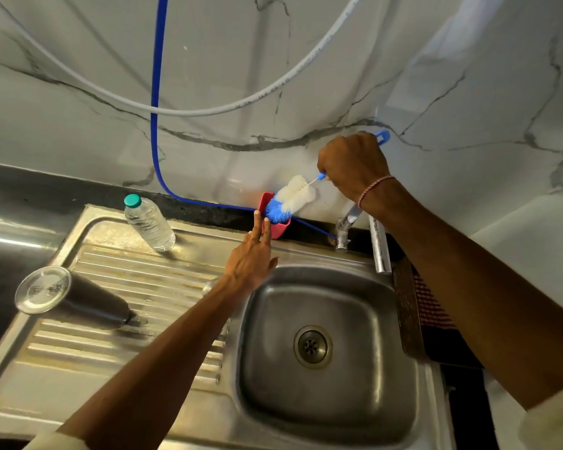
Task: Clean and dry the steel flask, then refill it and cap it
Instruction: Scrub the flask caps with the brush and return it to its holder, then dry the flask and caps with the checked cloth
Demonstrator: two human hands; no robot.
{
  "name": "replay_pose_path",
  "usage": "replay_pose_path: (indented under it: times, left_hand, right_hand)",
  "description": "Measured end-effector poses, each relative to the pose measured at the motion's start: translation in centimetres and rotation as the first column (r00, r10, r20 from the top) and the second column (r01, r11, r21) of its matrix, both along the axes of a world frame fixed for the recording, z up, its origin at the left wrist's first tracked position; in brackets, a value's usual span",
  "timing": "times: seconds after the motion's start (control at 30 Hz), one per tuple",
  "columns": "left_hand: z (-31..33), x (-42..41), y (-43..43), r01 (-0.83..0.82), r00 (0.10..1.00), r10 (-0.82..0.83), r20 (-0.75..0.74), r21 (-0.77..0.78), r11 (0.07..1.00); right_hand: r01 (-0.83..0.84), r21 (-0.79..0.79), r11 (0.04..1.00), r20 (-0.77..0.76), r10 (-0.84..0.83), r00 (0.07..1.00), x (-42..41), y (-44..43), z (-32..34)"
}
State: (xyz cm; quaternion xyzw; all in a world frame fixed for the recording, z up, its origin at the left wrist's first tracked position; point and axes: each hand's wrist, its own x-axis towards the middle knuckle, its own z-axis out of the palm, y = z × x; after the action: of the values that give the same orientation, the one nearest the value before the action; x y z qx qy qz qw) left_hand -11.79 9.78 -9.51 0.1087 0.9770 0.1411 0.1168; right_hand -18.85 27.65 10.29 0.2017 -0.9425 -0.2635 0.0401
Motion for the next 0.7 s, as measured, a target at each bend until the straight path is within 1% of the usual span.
replay_pose_path:
  times: [0.1,0.2,0.3,0.4,0.5,0.6,0.7]
  left_hand:
    - [0.4,0.1,0.2,-0.009,1.000,0.009,-0.009,-0.007,1.000]
    - [0.3,0.3,0.6,-0.009,1.000,0.009,-0.016,-0.018,1.000]
    - [0.0,0.6,0.7,0.010,1.000,-0.010,-0.020,-0.013,1.000]
    - [-0.1,0.4,0.4,0.019,1.000,-0.019,-0.016,-0.002,1.000]
    - [-0.3,0.0,0.1,0.043,0.999,-0.043,-0.014,-0.013,0.999]
    - [-0.5,0.1,-0.1,0.050,0.999,-0.051,-0.015,-0.018,0.999]
    - [-0.1,0.5,-0.2,0.052,0.998,-0.053,-0.037,-0.008,0.999]
  right_hand:
    - [-0.005,-0.023,1.000,-0.002,0.005,1.000,-0.7,-0.1,-0.6]
    - [-0.046,-0.005,0.999,-0.035,0.046,0.998,-0.7,-0.2,-1.4]
    - [-0.044,-0.015,0.999,-0.044,0.043,0.998,-0.5,-0.2,-1.9]
    - [-0.015,-0.041,0.999,-0.112,0.011,0.994,-0.2,0.1,-2.2]
    - [-0.046,-0.057,0.997,-0.125,0.039,0.991,-0.1,0.6,-3.2]
    - [-0.083,-0.108,0.991,-0.133,0.069,0.989,0.0,0.8,-3.9]
    - [-0.160,-0.205,0.966,-0.153,0.130,0.980,0.3,0.8,-4.4]
